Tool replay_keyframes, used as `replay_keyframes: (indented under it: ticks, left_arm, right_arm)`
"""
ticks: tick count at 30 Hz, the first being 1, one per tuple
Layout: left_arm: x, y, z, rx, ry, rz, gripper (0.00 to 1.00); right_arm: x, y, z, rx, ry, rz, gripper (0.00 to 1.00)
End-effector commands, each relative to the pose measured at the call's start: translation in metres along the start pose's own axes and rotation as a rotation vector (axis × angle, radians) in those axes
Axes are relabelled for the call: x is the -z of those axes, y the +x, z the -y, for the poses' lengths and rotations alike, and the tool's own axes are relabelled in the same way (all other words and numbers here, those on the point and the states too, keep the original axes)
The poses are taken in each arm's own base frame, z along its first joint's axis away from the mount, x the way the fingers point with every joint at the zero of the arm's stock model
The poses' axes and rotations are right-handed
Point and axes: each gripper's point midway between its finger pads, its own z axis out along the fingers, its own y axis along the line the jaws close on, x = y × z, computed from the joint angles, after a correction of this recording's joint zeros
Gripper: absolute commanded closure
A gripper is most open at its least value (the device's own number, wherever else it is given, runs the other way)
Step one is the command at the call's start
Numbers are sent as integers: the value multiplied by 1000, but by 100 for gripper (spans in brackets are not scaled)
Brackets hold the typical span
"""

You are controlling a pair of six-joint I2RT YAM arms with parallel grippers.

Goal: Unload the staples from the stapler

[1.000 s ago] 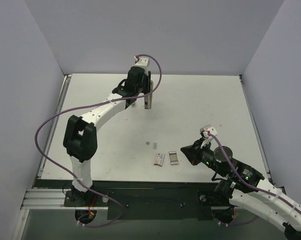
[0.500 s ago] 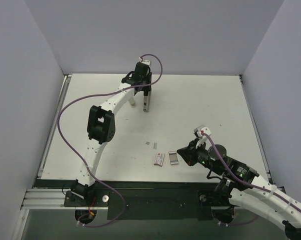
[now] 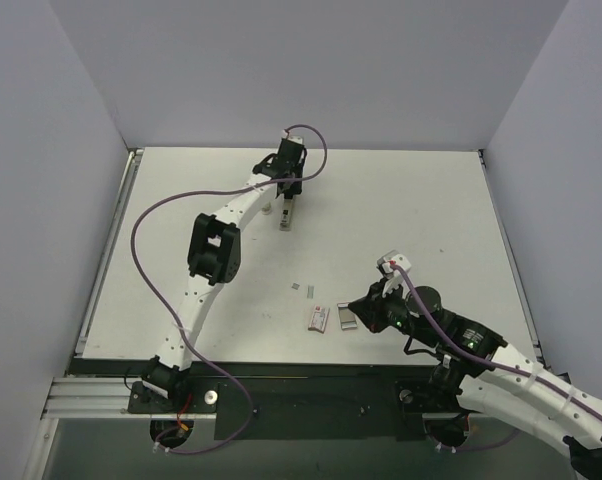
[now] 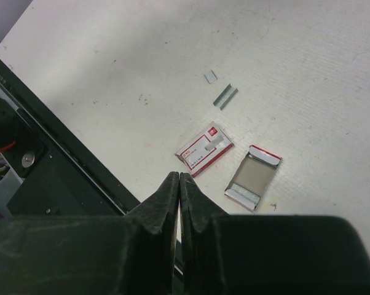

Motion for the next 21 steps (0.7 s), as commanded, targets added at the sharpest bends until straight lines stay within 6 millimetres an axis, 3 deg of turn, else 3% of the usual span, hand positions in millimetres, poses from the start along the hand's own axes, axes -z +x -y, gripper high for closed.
replay_keyframes:
  ticks: [1,6,7,8,12,17,21]
  left_arm:
    - [-27,52,-18,-91,-98,-142,100]
    - [-13,46,-17,-130,-118,-116,100]
    - [-13,54,-19,-137,-125,-129,100]
    - [-6,40,-17,-131,-114,-95,100]
    - [7,28,-9,-137,-78,-74,100]
    - [17,14,3,-123,-18,-44,76]
    - [21,4,6,-113,2,-19,66]
  right_arm:
    - [-6,1,-5,-15,-26,0,100]
    - [-9,-5,-11,-33,-49,18,100]
    - [-9,-6,-12,-36,-52,20,100]
    - [-9,-6,-13,-41,-52,21,100]
    - [-7,-8,-14,-58,-54,25,100]
    - [-3,-12,-15,-74,-49,35,86]
    - [2,-10,-12,-78,-32,23,73]
